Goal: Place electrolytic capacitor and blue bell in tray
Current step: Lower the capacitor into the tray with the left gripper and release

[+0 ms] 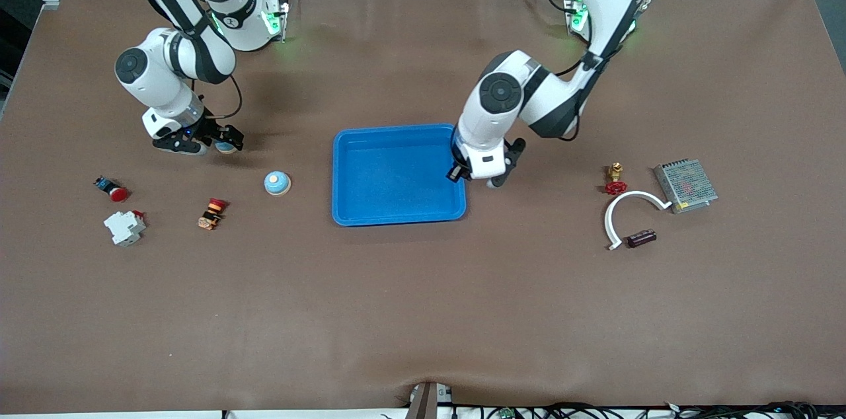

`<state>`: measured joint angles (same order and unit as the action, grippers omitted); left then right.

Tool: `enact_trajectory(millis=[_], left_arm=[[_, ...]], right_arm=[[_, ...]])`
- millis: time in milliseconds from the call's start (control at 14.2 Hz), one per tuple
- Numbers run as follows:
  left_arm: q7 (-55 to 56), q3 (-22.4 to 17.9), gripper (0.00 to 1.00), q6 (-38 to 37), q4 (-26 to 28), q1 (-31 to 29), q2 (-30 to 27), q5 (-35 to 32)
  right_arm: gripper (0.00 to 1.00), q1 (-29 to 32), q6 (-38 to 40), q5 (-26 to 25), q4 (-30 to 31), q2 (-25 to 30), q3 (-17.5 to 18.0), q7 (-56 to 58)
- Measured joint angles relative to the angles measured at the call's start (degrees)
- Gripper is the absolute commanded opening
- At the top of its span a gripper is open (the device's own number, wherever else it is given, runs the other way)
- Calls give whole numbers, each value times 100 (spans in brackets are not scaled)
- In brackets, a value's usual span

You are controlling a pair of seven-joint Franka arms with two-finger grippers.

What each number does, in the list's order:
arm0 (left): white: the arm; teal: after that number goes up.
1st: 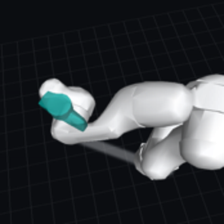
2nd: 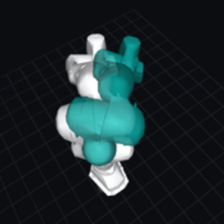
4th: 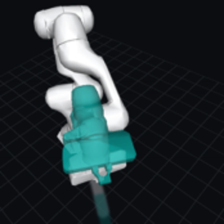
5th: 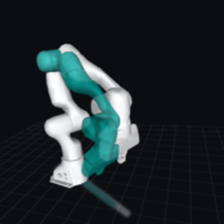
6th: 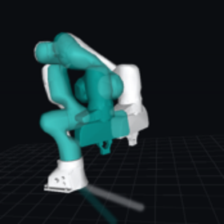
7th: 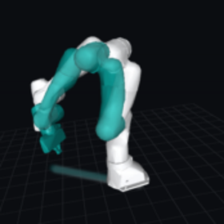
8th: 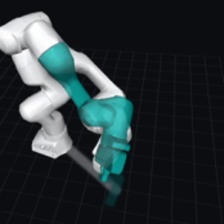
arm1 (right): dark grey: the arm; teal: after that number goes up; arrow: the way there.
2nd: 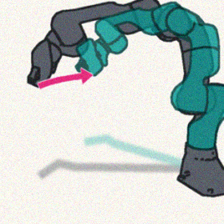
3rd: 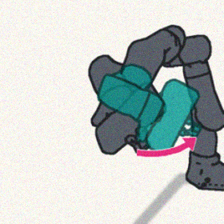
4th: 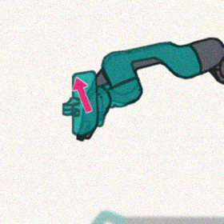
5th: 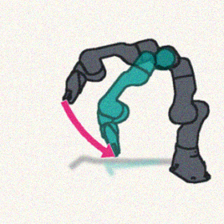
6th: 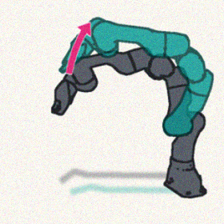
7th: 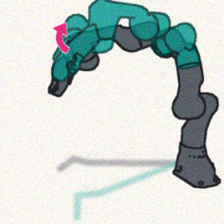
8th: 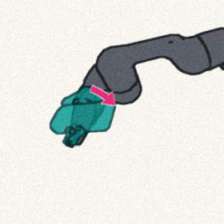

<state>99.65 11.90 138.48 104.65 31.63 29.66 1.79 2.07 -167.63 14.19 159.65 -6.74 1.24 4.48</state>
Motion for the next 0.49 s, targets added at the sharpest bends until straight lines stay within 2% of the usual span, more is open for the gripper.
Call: enact_trajectory(millis=[422, 493], left_arm=[[859, -27, 0, -1, -480, 564, 773, 0], [888, -30, 2, -1, -512, 608, 867, 0]], right_arm=[[100, -42, -145, 0, 88, -108, 0, 0], [85, -42, -150, 0, 95, -109, 0, 0]])
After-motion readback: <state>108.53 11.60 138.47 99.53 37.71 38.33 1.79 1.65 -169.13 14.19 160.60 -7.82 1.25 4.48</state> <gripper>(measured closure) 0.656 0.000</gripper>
